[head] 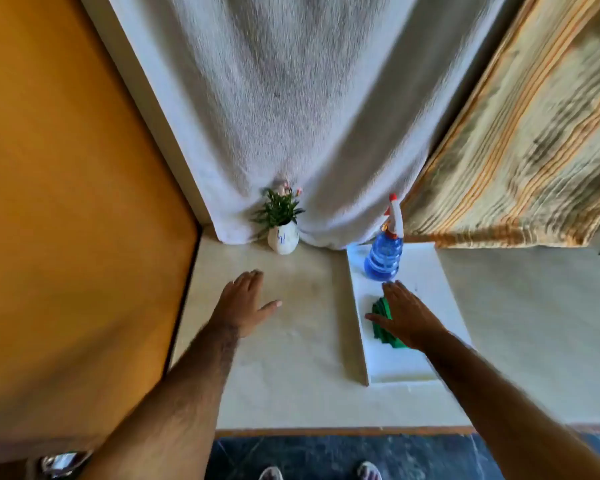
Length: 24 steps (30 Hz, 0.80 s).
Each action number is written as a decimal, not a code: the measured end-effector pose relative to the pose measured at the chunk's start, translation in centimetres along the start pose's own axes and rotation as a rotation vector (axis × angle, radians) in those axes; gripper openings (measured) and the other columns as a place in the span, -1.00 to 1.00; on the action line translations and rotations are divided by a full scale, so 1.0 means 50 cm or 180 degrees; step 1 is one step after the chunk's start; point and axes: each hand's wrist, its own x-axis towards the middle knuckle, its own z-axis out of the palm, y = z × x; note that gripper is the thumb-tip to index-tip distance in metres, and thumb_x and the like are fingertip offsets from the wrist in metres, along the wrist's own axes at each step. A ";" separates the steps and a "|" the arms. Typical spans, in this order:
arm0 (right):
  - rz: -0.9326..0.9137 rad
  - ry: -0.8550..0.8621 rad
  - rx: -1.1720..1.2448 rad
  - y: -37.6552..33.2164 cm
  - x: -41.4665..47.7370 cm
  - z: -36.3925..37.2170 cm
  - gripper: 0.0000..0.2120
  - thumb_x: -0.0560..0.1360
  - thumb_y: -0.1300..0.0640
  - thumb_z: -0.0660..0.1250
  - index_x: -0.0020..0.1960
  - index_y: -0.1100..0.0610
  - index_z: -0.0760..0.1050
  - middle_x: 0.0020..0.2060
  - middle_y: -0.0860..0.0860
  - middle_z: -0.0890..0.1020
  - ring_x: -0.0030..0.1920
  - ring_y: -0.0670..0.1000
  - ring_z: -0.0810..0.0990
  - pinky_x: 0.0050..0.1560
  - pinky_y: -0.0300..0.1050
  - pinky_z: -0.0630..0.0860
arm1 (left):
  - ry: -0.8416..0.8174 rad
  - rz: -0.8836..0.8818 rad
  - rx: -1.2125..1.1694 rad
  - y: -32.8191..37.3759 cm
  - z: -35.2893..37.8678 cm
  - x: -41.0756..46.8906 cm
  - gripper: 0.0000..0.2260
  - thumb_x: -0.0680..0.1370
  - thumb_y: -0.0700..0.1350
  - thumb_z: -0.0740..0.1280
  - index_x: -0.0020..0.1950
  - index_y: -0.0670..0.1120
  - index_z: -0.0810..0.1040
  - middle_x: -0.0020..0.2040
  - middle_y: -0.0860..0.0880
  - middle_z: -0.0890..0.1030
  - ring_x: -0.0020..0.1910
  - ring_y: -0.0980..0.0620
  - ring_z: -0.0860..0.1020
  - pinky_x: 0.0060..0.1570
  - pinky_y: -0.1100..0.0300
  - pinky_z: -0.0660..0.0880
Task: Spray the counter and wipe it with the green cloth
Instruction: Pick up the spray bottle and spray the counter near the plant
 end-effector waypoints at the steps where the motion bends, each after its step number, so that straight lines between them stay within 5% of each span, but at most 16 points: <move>1: 0.0148 -0.0112 -0.0020 0.007 -0.002 0.022 -0.10 0.56 -0.37 0.16 0.62 0.26 0.06 0.62 0.17 0.13 0.62 0.13 0.04 0.57 0.04 0.05 | -0.0123 -0.0067 -0.0011 -0.007 0.029 -0.002 0.04 0.40 0.51 -0.10 0.64 -0.21 0.24 0.63 -0.24 0.33 0.62 -0.20 0.28 0.55 -0.14 0.23; 4: 0.0303 0.0034 -0.0027 0.032 -0.021 0.098 0.04 0.45 -0.54 -0.10 0.63 0.22 0.02 0.62 0.15 0.09 0.62 0.15 -0.02 0.59 0.08 0.01 | -0.0193 -0.0252 -0.0058 -0.031 0.121 -0.020 0.04 0.43 0.51 -0.14 0.62 -0.23 0.28 0.62 -0.26 0.34 0.61 -0.23 0.31 0.55 -0.20 0.28; 6: 0.0320 0.0157 -0.0053 0.043 -0.033 0.158 0.07 0.41 -0.59 -0.23 0.65 0.16 -0.04 0.64 0.10 0.01 0.63 0.12 -0.09 0.60 0.13 -0.01 | -0.0179 -0.0218 0.0016 -0.048 0.182 -0.023 -0.05 0.56 0.48 -0.09 0.48 -0.31 0.45 0.49 -0.34 0.50 0.43 -0.33 0.52 0.33 -0.31 0.51; 8: 0.0365 0.0287 0.0082 0.042 -0.042 0.184 0.00 0.45 -0.54 -0.19 0.65 0.11 -0.12 0.64 0.04 -0.10 0.62 0.08 -0.19 0.61 0.14 -0.07 | -0.0008 -0.0180 0.0171 -0.065 0.224 -0.033 -0.22 0.62 0.35 0.06 0.42 -0.32 0.52 0.42 -0.35 0.56 0.31 -0.36 0.61 0.18 -0.33 0.59; 11: 0.0449 0.0494 0.0507 0.032 -0.041 0.195 -0.05 0.48 -0.51 -0.09 0.65 0.08 -0.11 0.63 0.02 -0.10 0.62 0.03 -0.20 0.61 0.12 -0.10 | 0.0208 -0.0210 0.0294 -0.069 0.262 -0.047 -0.26 0.67 0.33 0.02 0.55 -0.25 0.41 0.55 -0.27 0.47 0.47 -0.29 0.50 0.39 -0.29 0.47; 16: 0.0964 0.1408 0.1986 0.002 0.038 0.079 -0.07 0.51 -0.37 0.26 0.64 0.13 -0.01 0.64 0.07 0.05 0.62 0.00 -0.03 0.60 0.11 0.03 | 0.0472 -0.0208 0.0272 -0.075 0.286 -0.052 -0.29 0.68 0.30 -0.02 0.65 -0.18 0.25 0.66 -0.18 0.29 0.63 -0.18 0.30 0.57 -0.24 0.22; 19: 0.0774 0.1918 0.2538 0.001 0.129 -0.027 -0.10 0.47 -0.20 0.46 0.62 0.09 0.11 0.58 0.07 0.24 0.54 -0.03 0.20 0.53 -0.08 0.16 | 0.0554 -0.0182 0.0290 -0.081 0.299 -0.049 -0.28 0.68 0.31 -0.06 0.68 -0.15 0.17 0.69 -0.15 0.21 0.66 -0.15 0.20 0.60 -0.24 0.21; 21: 0.0383 0.2078 0.2668 0.005 0.181 -0.079 -0.22 0.41 -0.12 0.56 0.51 0.06 0.31 0.37 0.05 0.51 0.28 -0.07 0.50 0.33 -0.19 0.41 | 0.0570 -0.0190 0.0321 -0.083 0.304 -0.048 -0.28 0.69 0.32 -0.10 0.69 -0.14 0.14 0.70 -0.14 0.18 0.67 -0.15 0.17 0.61 -0.25 0.20; 24: 0.0311 0.1845 0.2959 0.020 0.240 -0.094 -0.37 0.35 0.01 0.63 0.35 0.03 0.49 0.04 -0.12 0.67 -0.04 -0.14 0.64 0.12 -0.14 0.61 | 0.0605 -0.0206 0.0357 -0.087 0.310 -0.048 -0.27 0.68 0.33 -0.15 0.70 -0.12 0.09 0.71 -0.14 0.17 0.68 -0.15 0.15 0.62 -0.24 0.18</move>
